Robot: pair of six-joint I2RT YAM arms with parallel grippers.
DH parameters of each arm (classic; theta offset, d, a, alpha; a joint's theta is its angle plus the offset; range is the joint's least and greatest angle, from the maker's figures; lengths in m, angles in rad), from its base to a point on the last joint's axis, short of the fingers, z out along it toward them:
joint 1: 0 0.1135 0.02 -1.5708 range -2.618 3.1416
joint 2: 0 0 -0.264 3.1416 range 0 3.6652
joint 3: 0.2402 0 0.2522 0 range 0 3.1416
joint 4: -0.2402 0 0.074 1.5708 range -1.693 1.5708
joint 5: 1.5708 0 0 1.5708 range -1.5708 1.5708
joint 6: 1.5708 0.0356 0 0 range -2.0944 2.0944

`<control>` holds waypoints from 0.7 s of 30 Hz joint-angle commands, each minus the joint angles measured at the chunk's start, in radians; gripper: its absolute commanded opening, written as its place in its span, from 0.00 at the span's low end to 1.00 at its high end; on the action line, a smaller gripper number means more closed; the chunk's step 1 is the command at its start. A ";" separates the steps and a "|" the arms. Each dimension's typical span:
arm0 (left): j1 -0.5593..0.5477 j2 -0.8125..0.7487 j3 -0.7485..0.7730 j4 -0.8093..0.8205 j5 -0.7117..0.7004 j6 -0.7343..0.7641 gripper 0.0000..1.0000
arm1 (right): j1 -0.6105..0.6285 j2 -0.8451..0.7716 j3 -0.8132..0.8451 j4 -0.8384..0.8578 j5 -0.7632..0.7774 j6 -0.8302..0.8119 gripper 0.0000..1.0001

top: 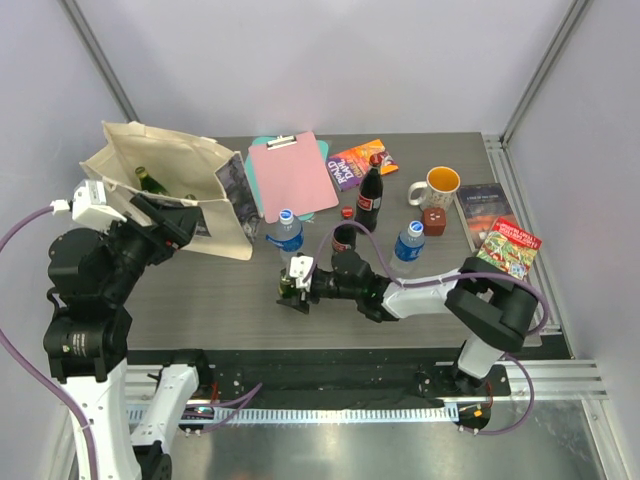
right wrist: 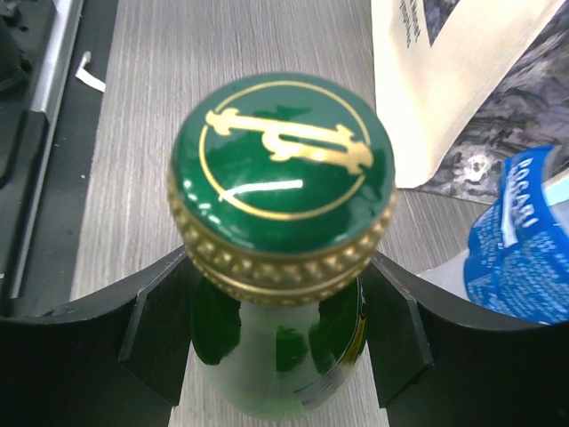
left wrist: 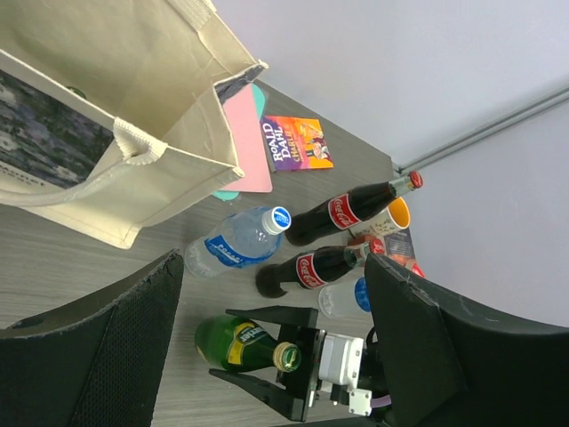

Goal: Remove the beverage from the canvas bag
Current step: Place the drink at the center of the board.

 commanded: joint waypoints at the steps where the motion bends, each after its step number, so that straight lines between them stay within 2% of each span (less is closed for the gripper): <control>1: -0.004 -0.010 -0.001 -0.002 -0.026 -0.002 0.83 | 0.004 0.021 0.032 0.317 0.013 -0.037 0.03; 4: -0.003 -0.010 -0.005 -0.002 -0.030 -0.002 0.83 | 0.004 0.049 0.032 0.349 0.025 -0.038 0.04; 6: -0.004 -0.007 -0.005 -0.001 -0.029 0.000 0.83 | 0.004 0.058 0.031 0.355 0.025 -0.037 0.09; 7: -0.004 -0.006 -0.005 0.001 -0.029 0.001 0.83 | 0.004 0.064 0.029 0.355 0.023 -0.034 0.18; 11: -0.004 0.000 -0.010 0.006 -0.030 0.004 0.83 | 0.004 0.076 0.017 0.355 0.026 -0.029 0.36; 12: -0.004 0.000 -0.011 0.007 -0.029 0.004 0.83 | 0.005 0.076 0.014 0.355 0.028 -0.026 0.43; 15: -0.003 0.003 -0.011 0.009 -0.030 0.007 0.83 | 0.004 0.073 0.002 0.349 0.033 -0.026 0.53; 20: -0.004 0.005 -0.011 0.009 -0.030 0.009 0.83 | 0.002 0.069 -0.009 0.340 0.040 -0.014 0.59; 21: -0.003 0.005 -0.010 0.009 -0.030 0.009 0.83 | 0.004 0.067 -0.011 0.340 0.040 -0.012 0.63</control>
